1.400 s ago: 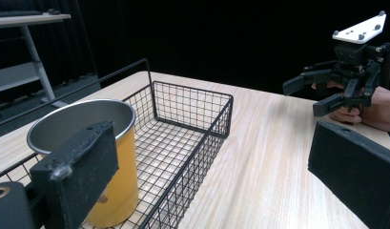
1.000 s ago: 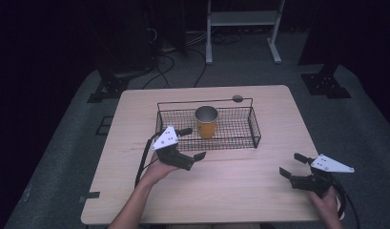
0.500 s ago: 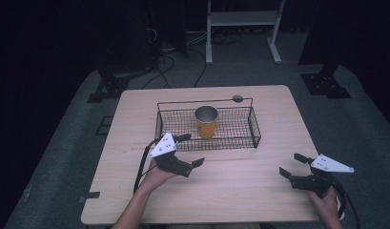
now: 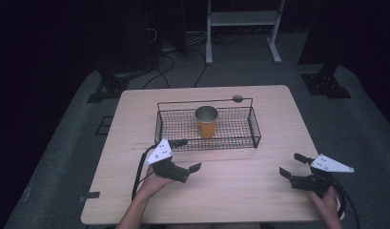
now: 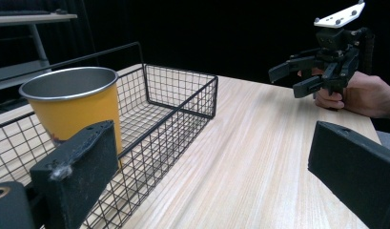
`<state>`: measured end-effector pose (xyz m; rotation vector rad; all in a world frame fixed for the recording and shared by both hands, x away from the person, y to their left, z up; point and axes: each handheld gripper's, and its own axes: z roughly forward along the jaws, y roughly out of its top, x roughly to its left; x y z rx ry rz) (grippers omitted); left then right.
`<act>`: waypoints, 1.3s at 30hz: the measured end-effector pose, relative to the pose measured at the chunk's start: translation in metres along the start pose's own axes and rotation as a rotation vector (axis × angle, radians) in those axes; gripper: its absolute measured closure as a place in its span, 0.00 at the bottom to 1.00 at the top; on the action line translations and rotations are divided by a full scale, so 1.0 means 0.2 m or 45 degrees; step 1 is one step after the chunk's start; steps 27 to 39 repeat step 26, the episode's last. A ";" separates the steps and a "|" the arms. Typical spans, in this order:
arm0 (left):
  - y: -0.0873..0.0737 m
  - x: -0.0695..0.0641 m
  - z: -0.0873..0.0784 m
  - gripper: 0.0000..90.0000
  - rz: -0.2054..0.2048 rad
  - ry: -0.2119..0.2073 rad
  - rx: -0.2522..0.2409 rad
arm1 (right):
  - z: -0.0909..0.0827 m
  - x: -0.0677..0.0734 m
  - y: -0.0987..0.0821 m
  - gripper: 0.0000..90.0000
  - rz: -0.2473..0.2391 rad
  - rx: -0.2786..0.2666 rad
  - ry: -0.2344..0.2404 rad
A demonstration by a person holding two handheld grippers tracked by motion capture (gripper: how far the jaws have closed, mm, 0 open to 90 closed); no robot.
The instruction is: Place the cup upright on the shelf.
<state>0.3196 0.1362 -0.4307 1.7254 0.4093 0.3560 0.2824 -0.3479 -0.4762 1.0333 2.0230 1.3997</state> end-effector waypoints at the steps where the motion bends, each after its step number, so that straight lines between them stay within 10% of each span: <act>1: 0.00 0.00 0.00 0.02 0.000 0.000 0.000 | 0.00 0.00 0.00 0.14 0.000 0.000 0.000; 39: -0.14 -0.15 -0.14 0.02 0.015 0.056 0.056 | 0.00 0.00 0.00 0.14 -0.005 -0.010 0.007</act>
